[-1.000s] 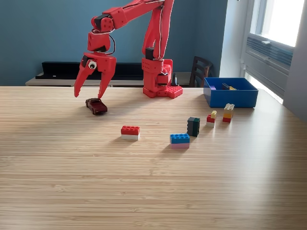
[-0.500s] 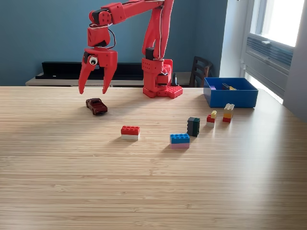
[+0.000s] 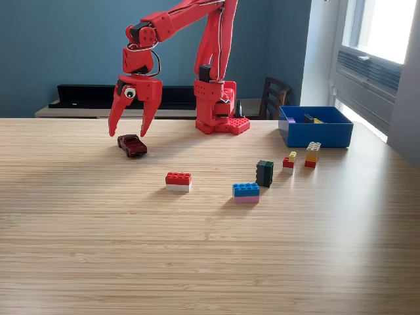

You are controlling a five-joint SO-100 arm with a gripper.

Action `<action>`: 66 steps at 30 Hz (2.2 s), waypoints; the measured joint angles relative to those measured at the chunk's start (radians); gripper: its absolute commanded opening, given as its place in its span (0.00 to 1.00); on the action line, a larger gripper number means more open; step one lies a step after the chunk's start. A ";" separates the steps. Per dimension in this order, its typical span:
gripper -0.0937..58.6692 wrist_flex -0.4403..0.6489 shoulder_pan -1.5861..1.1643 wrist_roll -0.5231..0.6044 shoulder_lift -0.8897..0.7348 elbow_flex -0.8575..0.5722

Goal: Grasp a lego block and put it in the bin.

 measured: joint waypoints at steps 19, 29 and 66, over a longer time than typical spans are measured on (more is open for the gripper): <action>0.11 0.064 0.008 0.038 -0.276 -0.135; 0.00 0.106 0.008 0.054 -0.383 -0.232; 0.00 0.747 -1.655 0.057 0.120 -0.569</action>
